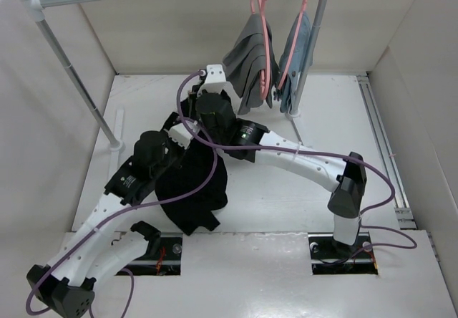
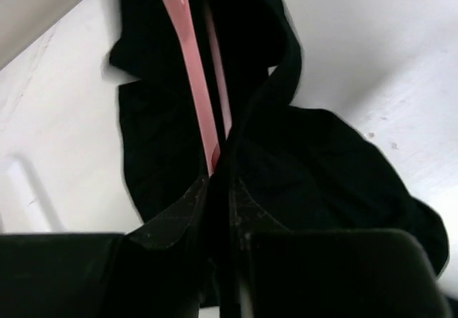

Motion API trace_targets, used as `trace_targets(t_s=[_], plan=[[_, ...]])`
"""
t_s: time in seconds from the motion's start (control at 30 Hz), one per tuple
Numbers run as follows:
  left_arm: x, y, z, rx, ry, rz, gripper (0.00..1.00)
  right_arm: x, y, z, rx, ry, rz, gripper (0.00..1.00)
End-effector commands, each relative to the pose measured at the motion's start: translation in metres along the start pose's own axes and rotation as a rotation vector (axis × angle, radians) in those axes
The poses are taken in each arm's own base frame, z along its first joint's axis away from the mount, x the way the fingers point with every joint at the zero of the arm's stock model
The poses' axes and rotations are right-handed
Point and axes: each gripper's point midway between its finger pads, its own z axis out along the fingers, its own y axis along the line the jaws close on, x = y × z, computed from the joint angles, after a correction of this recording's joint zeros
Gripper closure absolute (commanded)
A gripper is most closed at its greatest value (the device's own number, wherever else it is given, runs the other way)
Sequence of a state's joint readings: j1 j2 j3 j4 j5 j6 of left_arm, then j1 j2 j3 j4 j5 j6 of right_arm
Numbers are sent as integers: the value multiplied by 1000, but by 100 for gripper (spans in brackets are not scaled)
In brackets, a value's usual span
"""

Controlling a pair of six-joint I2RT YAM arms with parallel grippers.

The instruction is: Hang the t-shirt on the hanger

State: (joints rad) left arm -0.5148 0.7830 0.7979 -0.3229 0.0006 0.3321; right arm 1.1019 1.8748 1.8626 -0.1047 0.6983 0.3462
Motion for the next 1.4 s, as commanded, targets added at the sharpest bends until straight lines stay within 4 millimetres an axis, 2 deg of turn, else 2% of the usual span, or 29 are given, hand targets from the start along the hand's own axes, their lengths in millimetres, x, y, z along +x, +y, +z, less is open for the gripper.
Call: trace_targets(t_s=[0.0,0.1,0.17,0.2,0.23,0.33,0.4,0.43,0.6,0.67,0.7,0.73,0.77,0.8,0.93,1.0,1.1,1.13,1.2,1.27,1.3,1.33,1.37], plan=[[14,17,-6,-104,46,-44,100,-49,49,-25,-161,-101,148,100],[14,18,-10,-118,35,-45,100,-49,49,-25,-161,-101,148,100],[15,12,-11,-87,22,-46,100,-49,49,-25,-161,-101,148,100],[16,10,-11,-75,18,-46,68,-49,49,-25,-161,-101,148,100],[16,10,-11,-75,18,-46,56,-48,50,-25,-170,-98,147,100],[23,7,-4,-70,37,-44,41,-48,50,-25,-170,-98,147,100],[26,10,2,-88,47,-44,41,-48,50,-25,-170,-98,147,100],[35,7,7,-80,79,-41,41,-48,50,-25,-170,-98,147,100],[35,7,14,-82,74,-54,39,-52,54,-31,-181,-102,153,100],[37,6,15,-82,74,-54,44,-48,53,-30,-178,-95,147,100],[37,6,15,-82,74,-54,51,-48,53,-30,-178,-95,147,100],[40,6,14,-78,85,-42,62,-48,53,-30,-178,-95,147,100],[40,6,14,-78,85,-42,86,-48,53,-30,-178,-95,147,100],[40,6,14,-78,85,-42,99,-48,53,-30,-178,-95,147,100],[34,7,4,-88,49,-62,100,-47,57,-29,-193,-91,147,100],[17,10,-5,-92,-9,-77,100,-40,62,-28,-219,-76,128,100],[4,10,-15,-86,-66,-80,100,-35,62,-26,-242,-61,110,100],[-4,13,-22,-94,-101,-83,100,-42,58,-26,-237,-72,116,100],[-16,15,-28,-95,-147,-85,100,-38,55,-25,-249,-59,99,78],[-22,16,-33,-99,-168,-97,100,-47,51,-28,-258,-76,91,62],[-27,19,-35,-110,-178,-107,100,-50,47,-31,-258,-82,64,48],[-31,22,-38,-121,-187,-109,100,-61,40,-36,-234,-103,64,39],[-31,21,-38,-120,-188,-126,100,-56,36,-34,-216,-98,58,39]])
